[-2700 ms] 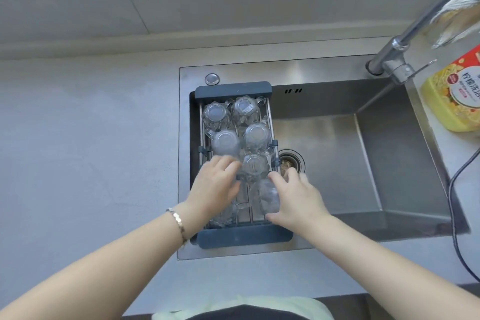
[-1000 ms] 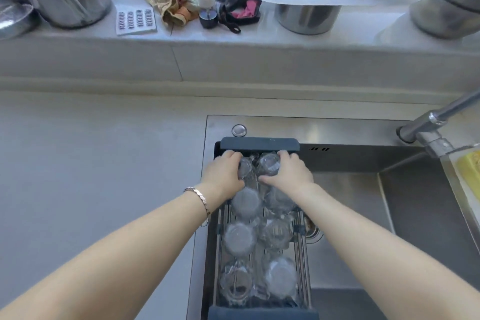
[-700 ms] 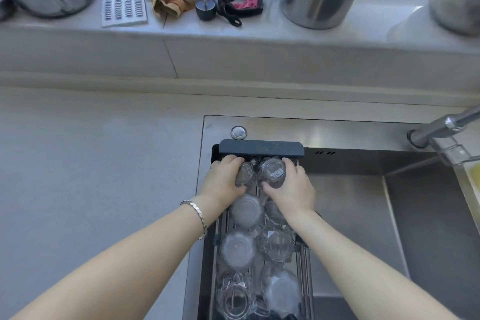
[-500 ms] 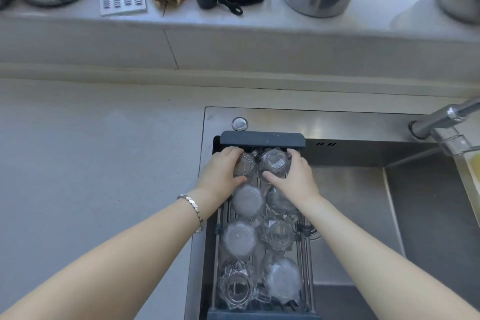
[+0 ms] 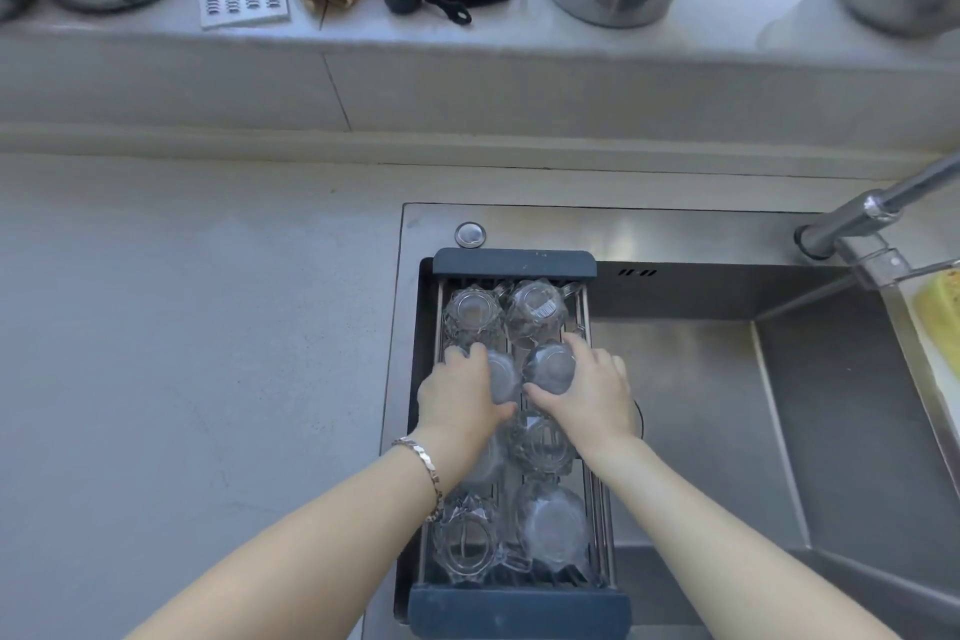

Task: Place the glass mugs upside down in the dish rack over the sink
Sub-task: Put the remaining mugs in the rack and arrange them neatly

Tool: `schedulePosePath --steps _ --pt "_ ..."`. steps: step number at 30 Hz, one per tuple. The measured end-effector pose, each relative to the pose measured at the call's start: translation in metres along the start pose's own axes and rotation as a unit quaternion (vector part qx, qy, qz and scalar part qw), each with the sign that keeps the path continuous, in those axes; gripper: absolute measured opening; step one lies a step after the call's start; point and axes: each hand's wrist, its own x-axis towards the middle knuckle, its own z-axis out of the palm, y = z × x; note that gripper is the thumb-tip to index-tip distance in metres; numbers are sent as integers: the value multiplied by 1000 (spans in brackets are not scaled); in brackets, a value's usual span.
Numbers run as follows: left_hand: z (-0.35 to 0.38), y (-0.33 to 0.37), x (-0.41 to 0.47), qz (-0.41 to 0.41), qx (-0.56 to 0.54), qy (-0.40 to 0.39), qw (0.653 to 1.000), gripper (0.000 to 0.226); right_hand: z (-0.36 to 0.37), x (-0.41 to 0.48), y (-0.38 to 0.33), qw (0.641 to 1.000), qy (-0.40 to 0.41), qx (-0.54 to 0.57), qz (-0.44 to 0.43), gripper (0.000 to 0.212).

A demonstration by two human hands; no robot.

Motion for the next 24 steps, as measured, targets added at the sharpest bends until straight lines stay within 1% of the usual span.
schedulePosePath --steps 5,8,10,11,13,14,16,17,20,22,24 --pt "-10 -4 -2 34 45 -20 998 57 -4 3 5 999 -36 -3 -19 82" --pt "-24 -5 -7 43 26 -20 999 57 -9 2 8 998 -64 12 -27 85" --pt "-37 -10 -10 55 8 -22 998 57 -13 -4 6 997 -57 32 -34 84" --pt "-44 -14 -13 64 11 -25 998 58 -16 -7 3 996 -48 38 -59 82" --pt "-57 -21 -18 86 38 -31 995 59 -22 -15 -7 985 -63 44 -155 79" --pt "-61 -23 -21 104 52 -31 993 60 -24 -19 -13 974 -93 51 -198 80" --pt "-69 -26 -25 161 62 -26 985 64 -26 -28 -24 959 -147 66 -235 82" --pt "-71 -26 -26 192 53 -24 980 65 -24 -31 -28 958 -145 75 -234 82" --pt "-72 -30 -22 256 33 -28 966 69 -18 -35 -32 967 -79 112 -217 76" --pt "-67 -33 -19 271 14 -40 962 71 -13 -37 -30 967 -50 120 -217 72" --pt "-62 -34 -20 269 -47 -53 960 73 -7 -38 -27 971 -30 130 -199 71"
